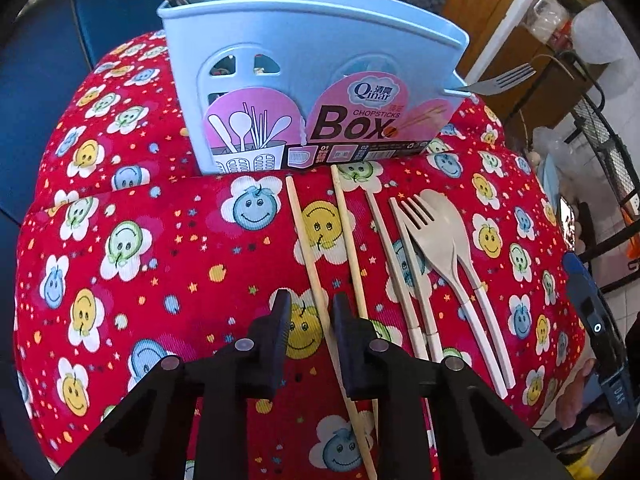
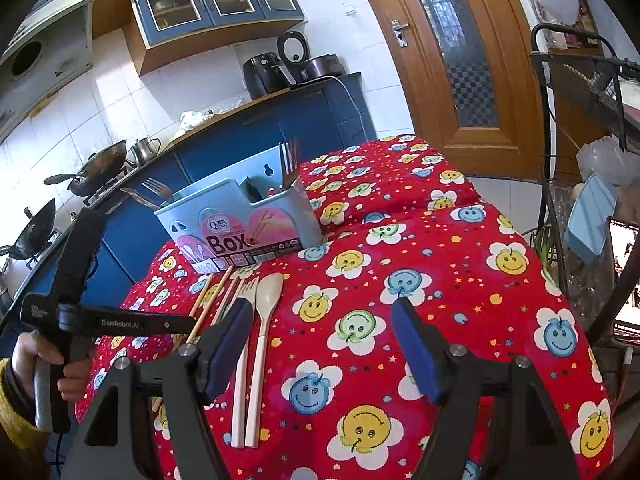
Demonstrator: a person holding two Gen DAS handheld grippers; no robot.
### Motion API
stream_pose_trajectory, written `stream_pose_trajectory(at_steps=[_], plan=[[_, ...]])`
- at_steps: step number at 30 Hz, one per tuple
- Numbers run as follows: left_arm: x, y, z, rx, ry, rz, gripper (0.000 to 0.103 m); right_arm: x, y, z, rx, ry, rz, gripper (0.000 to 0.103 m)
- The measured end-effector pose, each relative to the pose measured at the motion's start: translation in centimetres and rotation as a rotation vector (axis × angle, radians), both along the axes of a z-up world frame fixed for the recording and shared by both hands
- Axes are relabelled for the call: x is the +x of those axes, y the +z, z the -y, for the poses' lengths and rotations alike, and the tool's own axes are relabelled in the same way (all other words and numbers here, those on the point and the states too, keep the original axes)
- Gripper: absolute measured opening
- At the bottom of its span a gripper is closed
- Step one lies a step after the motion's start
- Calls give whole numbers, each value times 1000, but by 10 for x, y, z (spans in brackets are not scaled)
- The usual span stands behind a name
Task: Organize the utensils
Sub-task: 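Move both open tools back down to the remaining utensils on the cloth, then grasp a wooden chopstick with the left tool while the right tool grasps the beige plastic spoon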
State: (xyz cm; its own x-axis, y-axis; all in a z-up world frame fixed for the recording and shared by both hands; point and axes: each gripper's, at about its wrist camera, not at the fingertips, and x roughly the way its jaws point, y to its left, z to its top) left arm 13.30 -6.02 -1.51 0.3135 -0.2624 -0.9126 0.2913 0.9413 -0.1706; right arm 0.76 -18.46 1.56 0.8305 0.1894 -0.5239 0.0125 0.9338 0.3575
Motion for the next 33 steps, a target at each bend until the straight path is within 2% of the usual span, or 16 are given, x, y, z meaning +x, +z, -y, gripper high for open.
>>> stream_pose_trajectory(at_steps=[5,7,16,21,23,26,33], plan=[[3,1,-3,-10,5,-25,20,1,-1,-3,-3,12,-9,74],[3,0,-3,-20,13,-12,9,2,-1,-5,-9,15,-10,74],[-14,-3,-37,-209,77,13,4,13,7,-20,-78,63,-58,74],[-29,2,-53,-294,107,80,4,34,5,-31,-125,138,-158,58],[-35,6,-58,-310,112,110,4,43,3,-38,-153,184,-207,48],[-37,16,-62,-318,112,160,4,54,-1,-48,-183,241,-272,38],[-43,30,-70,-331,103,244,4,74,-3,-66,-247,323,-383,30]])
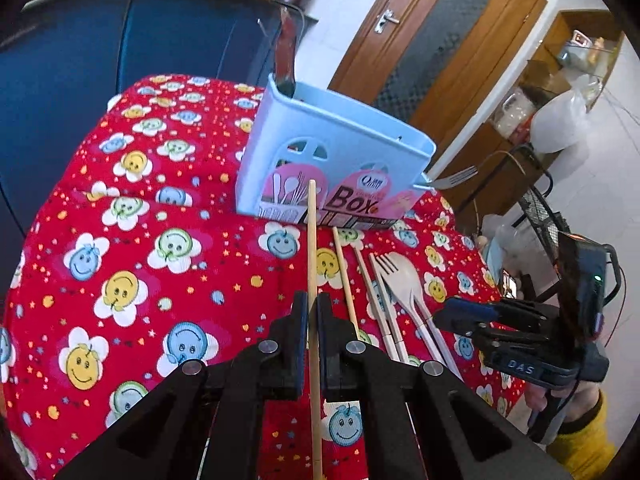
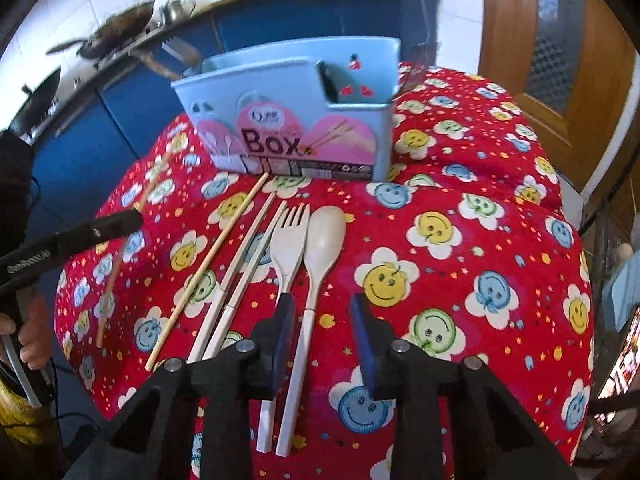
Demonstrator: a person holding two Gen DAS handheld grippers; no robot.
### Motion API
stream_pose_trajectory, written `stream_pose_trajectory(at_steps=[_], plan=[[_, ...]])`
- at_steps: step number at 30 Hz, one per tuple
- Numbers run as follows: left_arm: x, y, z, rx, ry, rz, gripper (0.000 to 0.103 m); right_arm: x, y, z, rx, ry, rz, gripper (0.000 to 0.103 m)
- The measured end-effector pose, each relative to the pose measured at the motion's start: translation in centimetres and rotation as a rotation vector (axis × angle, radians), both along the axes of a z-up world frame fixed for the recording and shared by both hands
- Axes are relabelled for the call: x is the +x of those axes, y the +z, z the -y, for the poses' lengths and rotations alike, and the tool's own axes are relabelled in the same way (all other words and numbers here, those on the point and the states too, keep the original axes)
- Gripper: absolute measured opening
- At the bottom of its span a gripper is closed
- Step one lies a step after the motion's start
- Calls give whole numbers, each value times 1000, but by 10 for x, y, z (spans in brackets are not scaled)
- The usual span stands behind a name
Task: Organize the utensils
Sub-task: 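Grasp a wooden chopstick with the left tool while the right tool grasps the beige plastic spoon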
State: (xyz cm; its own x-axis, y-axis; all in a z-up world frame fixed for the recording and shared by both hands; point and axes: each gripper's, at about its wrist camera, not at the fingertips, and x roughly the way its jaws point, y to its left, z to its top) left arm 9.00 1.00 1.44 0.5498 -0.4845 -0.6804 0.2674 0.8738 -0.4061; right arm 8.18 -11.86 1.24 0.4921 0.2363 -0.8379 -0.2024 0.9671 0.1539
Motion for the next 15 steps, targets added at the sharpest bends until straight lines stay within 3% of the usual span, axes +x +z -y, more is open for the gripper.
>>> stream_pose_trajectory(at_steps=[8,15], plan=[[-3,5,-5,-4,3,38,4,21,-11,-12,-61,35,-126,17],[-6,9,-5,-27,-5,74,4,40,-13,-13,-59,41,-201,16]])
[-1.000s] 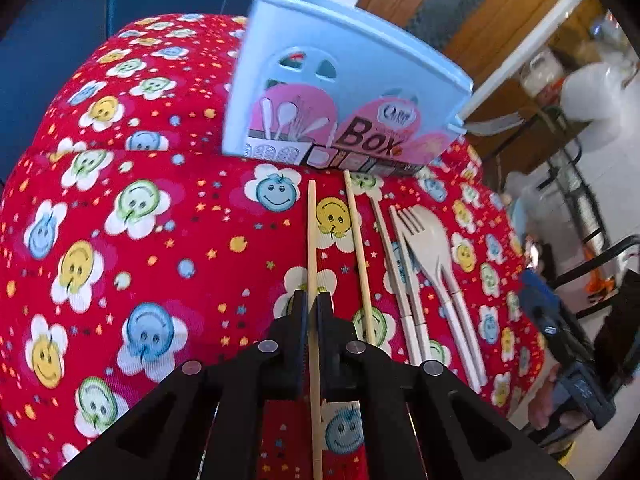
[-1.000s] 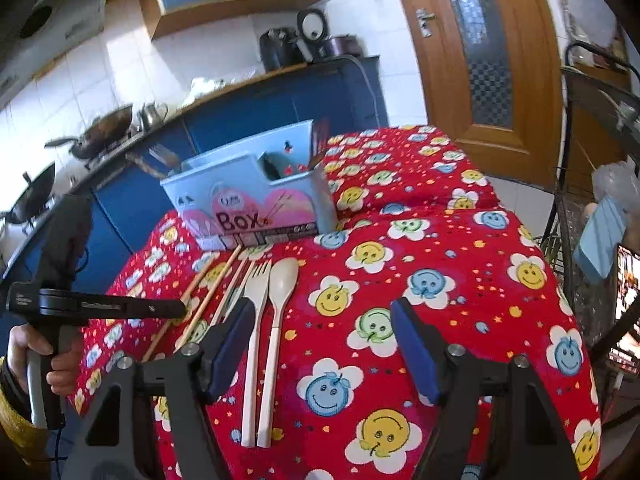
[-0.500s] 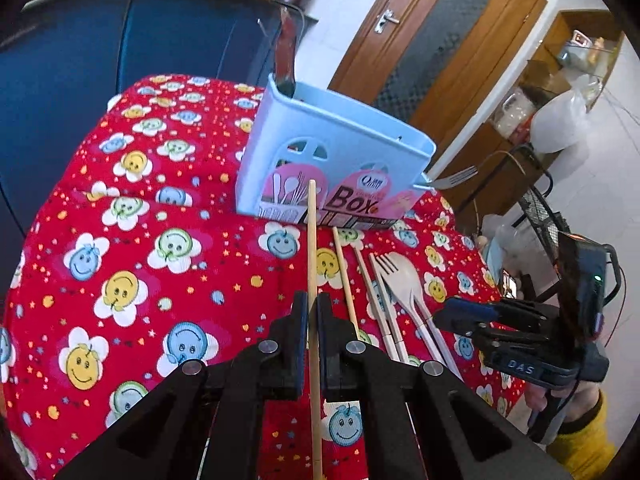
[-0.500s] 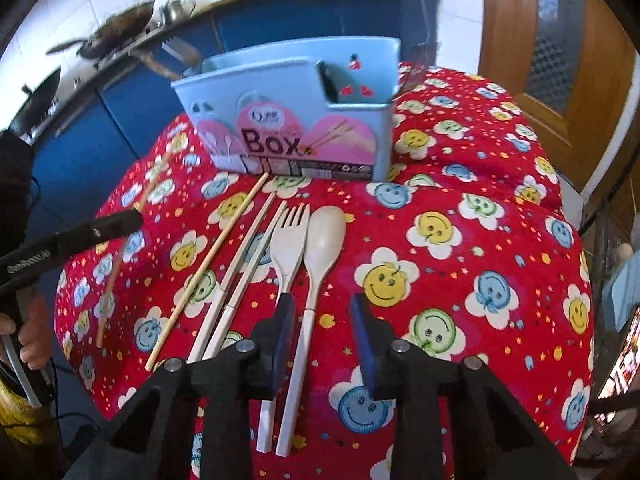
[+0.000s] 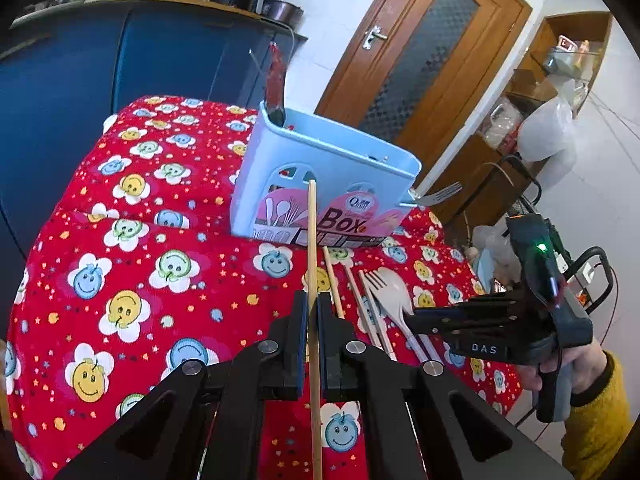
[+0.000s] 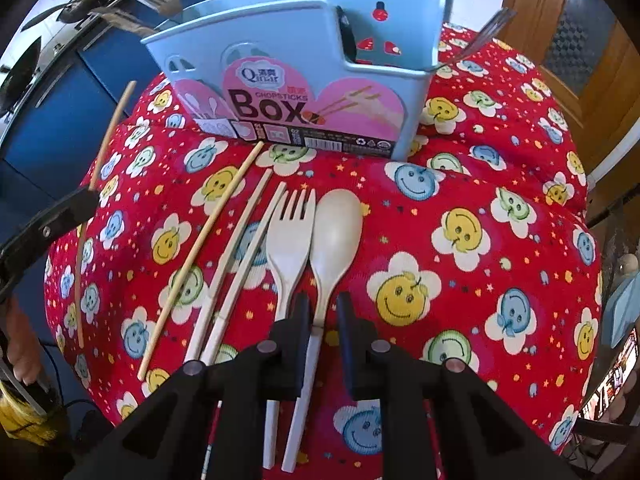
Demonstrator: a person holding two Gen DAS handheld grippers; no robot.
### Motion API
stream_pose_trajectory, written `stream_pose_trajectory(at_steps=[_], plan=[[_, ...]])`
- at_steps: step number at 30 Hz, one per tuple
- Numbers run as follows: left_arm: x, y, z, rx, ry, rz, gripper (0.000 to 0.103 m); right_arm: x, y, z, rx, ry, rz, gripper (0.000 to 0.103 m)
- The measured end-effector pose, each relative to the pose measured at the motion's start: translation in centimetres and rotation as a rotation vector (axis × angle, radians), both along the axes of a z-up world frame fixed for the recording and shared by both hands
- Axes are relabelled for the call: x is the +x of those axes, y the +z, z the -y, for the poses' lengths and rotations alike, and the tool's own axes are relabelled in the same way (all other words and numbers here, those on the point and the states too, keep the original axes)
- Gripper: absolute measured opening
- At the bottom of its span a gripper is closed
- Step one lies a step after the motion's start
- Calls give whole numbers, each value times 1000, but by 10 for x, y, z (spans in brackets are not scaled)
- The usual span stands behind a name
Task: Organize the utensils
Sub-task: 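Grasp a wooden chopstick with the left tool while the right tool grasps the beige plastic spoon, then lift the chopstick and spoon upright over the blue caddy with both tools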
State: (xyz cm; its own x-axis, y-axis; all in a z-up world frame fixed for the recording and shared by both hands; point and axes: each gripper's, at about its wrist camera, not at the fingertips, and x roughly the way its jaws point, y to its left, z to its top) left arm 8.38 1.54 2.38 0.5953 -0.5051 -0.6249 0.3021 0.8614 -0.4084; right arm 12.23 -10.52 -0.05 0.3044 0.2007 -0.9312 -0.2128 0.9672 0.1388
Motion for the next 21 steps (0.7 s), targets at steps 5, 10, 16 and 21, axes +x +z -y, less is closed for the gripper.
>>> stream_pose_trajectory(at_steps=[5,10,16,21], plan=[[-2,3,3,-4,1,17,4,-3,0,0,9,-17,28,12],[-7,9,9,-4,-2,46,4,-12,0,5,42,-42,102,8],[-13,21,16,-8,-7,99,4,-33,6,21,118,-95,219,8],[-16,32,18,-37,4,149,4,-50,24,33,189,-142,343,8]])
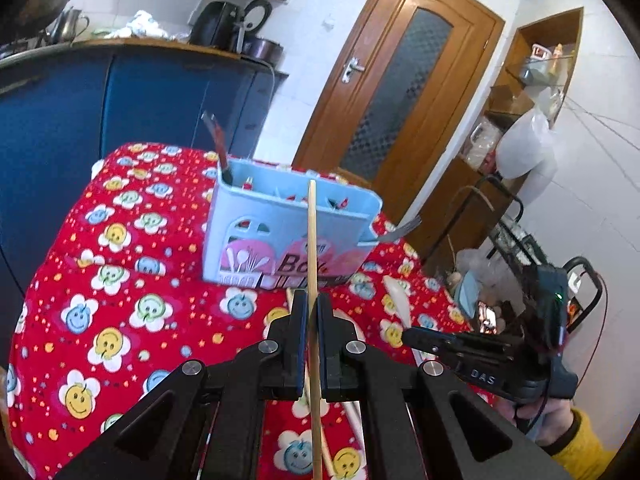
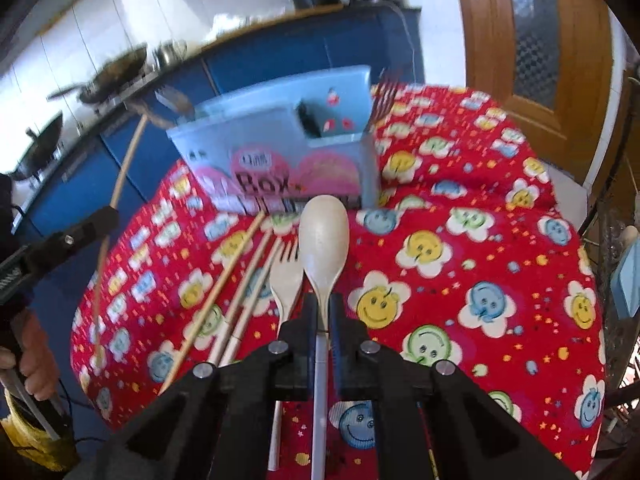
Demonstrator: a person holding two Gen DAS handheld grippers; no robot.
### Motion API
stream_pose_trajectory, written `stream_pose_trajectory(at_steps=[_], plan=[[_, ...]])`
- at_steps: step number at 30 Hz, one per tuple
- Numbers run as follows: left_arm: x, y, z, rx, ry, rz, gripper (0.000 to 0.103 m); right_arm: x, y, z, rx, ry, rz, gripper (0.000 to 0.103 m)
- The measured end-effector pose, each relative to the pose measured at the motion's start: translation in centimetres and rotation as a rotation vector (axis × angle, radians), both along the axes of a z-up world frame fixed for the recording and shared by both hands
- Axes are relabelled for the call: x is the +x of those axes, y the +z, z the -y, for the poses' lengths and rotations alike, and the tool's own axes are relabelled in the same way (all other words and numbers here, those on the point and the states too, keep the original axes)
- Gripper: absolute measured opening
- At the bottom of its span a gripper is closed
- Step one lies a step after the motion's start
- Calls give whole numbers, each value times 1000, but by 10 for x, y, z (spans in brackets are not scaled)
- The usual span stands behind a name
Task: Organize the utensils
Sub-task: 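Lift the chopstick and spoon upright over the blue caddy with both tools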
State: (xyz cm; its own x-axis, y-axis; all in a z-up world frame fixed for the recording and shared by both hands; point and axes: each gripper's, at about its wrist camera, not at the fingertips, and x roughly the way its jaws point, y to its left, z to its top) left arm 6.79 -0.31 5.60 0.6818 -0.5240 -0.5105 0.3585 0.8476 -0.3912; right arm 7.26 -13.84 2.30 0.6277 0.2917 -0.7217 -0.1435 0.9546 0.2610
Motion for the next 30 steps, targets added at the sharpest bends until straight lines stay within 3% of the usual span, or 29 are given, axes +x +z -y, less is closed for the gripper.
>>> stream_pose_trajectory(at_steps=[13,20,30], plan=[[15,38,12,-16,43,136,4,-28,50,12,68,-49,326,8],[39,66,19,-18,110,249,4,-20,69,9,36,-52,431,8],[77,84,34,36,230,417,4,16,80,11,59,-62,497,8]])
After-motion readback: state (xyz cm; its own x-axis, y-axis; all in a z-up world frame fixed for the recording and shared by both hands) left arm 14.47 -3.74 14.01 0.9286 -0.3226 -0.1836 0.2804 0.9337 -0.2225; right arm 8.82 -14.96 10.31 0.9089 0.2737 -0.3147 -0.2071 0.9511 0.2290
